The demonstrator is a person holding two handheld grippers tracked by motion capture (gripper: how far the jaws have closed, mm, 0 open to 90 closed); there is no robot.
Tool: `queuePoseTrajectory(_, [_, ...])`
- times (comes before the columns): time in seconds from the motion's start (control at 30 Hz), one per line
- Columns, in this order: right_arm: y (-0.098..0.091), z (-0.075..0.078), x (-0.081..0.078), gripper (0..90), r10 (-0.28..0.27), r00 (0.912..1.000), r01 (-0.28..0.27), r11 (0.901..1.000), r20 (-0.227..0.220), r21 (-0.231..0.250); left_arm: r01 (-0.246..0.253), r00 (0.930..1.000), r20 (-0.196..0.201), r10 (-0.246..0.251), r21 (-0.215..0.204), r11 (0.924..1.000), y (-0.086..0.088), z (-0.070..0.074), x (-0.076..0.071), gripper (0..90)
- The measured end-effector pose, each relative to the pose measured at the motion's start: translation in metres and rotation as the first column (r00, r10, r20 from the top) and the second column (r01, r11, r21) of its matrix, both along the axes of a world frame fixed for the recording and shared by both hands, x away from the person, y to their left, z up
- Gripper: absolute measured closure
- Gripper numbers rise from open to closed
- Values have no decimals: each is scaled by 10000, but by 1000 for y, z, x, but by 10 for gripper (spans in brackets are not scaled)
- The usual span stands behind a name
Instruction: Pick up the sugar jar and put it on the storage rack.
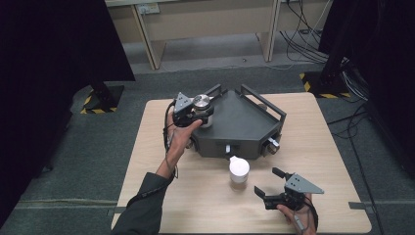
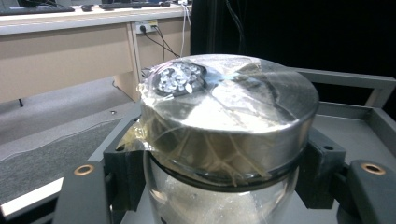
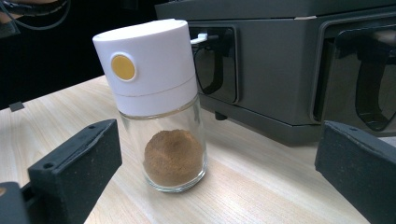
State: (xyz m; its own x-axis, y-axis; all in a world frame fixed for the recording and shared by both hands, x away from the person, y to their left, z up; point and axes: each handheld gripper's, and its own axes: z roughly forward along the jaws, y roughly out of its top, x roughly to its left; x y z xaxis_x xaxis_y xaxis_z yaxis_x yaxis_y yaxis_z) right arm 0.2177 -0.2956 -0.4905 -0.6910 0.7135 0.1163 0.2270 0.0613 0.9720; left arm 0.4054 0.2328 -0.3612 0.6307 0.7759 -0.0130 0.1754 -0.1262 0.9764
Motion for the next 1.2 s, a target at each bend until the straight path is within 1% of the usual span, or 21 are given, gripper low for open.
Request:
queuePoseTrajectory(0.1, [0, 0, 0, 8, 4, 10000, -4, 10000, -19, 12, 3, 10000, 61, -3, -14, 10000, 0, -3, 2, 310])
queuePoseTrajectory(0.37, [0, 0, 0, 8, 20, 10000, -20, 10000, -19, 7, -71, 10000, 18, 71, 9, 10000, -3, -9, 5, 310])
queuePoseTrajectory(0.5, [0, 0, 0, 8, 22, 10000, -22, 10000, -11, 15, -98, 9999, 25, 97, 128, 9999, -5, -11, 6, 310])
queuePoseTrajectory(0.57, [0, 0, 0, 8, 19, 10000, -19, 10000, -17, 18, -75, 9999, 81, 74, 79, 9999, -4, -12, 6, 310])
queuePoseTrajectory(0.73, [0, 0, 0, 8, 39, 10000, -39, 10000, -31, 5, -158, 9998, 84, 158, 38, 9999, -5, -14, 4, 309])
queuePoseTrajectory(0.83, [0, 0, 0, 8, 40, 10000, -40, 10000, -34, 2, -134, 9997, 213, 132, 85, 9999, -5, -16, 4, 307])
queuePoseTrajectory(0.87, [0, 0, 0, 8, 35, 10000, -35, 10000, -34, 1, -138, 9996, 252, 137, 60, 9999, -6, -17, 3, 305])
queuePoseTrajectory(0.9, [0, 0, 0, 8, 31, 10000, -31, 10000, -28, 2, -130, 9995, 270, 132, -61, 9999, -5, -18, 3, 303])
queuePoseTrajectory(0.97, [0, 0, 0, 8, 25, 10000, -25, 10000, -20, 5, -267, 9992, 283, 273, -213, 9994, -5, -18, 2, 230])
queuePoseTrajectory(1.1, [0, 0, 0, 8, 33, 10000, -33, 10000, -15, 3, -308, 9989, 338, 318, -290, 9991, -4, -16, -2, 106])
queuePoseTrajectory(1.2, [0, 0, 0, 8, 35, 10000, -35, 10000, -31, -1, -404, 9987, 304, 416, -383, 9984, -4, -16, -4, 50])
